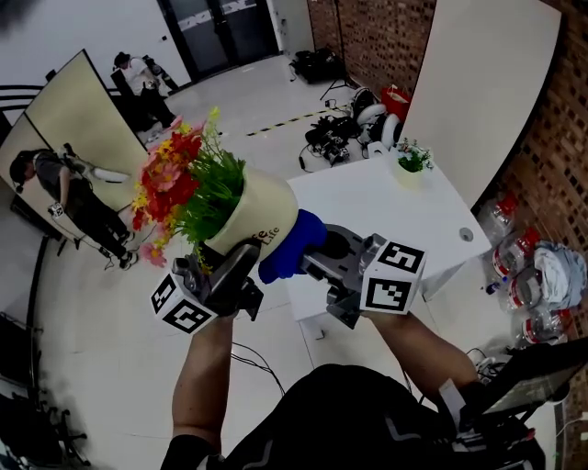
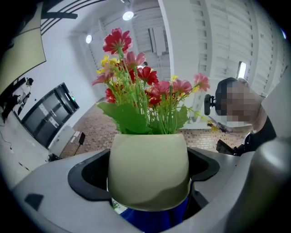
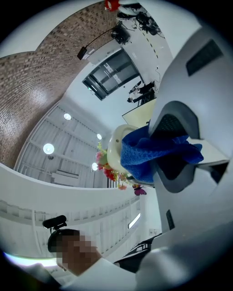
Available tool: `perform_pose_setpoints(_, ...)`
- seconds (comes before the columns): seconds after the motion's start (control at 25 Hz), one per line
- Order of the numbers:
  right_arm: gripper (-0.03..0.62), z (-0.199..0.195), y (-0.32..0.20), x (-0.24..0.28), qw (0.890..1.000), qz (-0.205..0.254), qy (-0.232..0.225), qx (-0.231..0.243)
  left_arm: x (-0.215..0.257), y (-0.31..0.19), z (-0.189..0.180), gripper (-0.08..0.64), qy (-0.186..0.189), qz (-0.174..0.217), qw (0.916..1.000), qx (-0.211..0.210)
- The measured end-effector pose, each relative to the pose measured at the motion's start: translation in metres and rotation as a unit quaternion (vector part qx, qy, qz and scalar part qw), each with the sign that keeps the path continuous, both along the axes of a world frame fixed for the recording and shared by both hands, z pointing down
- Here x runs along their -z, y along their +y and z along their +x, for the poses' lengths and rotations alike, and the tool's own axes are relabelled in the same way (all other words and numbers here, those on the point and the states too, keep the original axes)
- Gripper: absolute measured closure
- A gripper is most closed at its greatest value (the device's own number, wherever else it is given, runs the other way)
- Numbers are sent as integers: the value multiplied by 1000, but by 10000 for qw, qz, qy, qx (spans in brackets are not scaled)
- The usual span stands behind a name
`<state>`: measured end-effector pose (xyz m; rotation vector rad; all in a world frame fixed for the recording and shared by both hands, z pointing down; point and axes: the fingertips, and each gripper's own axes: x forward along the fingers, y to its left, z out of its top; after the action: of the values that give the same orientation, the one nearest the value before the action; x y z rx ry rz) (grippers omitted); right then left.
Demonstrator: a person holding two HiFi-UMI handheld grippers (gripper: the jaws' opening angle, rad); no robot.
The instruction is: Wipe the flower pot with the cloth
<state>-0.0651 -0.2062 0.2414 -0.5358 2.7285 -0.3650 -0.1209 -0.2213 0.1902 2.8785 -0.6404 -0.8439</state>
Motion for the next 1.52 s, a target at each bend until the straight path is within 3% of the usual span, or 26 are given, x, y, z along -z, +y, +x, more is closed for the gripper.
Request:
perform_pose_setpoints(0.24,532,18,25,5,9998,169,-85,58,-13,-14,-10,43,59,-103,9999,34)
perform_pose_setpoints(0.4,532,37,15,3,9995,68,-173,-245,-10,-2,-6,43,143,-1,9998,-170)
perform_pose_setpoints(0.52,532,48,-2,2,9987,-13,-195,-476,-10,8,3,43,8,47,9994,-335)
perform_pose_setpoints(0.76,532,28,-24,-12,9989,-137,168,-425,-16,29,10,43,53,-79,9963,-849)
perform_pose_setpoints(0.92,532,14,-39,-19,9986,-284,163,-423,-16,42,10,43,85,-28,9949,-1007)
perform_pose_setpoints(1.12,532,27,-41,-30,9984,-369,74,-411,-23,55,17,43,1,-8,9963,-855)
perform_pose_setpoints(1.52,532,29,-14,-10,9998,-196,-74,-45,-28,25,4,43,-393,-105,9991,-111)
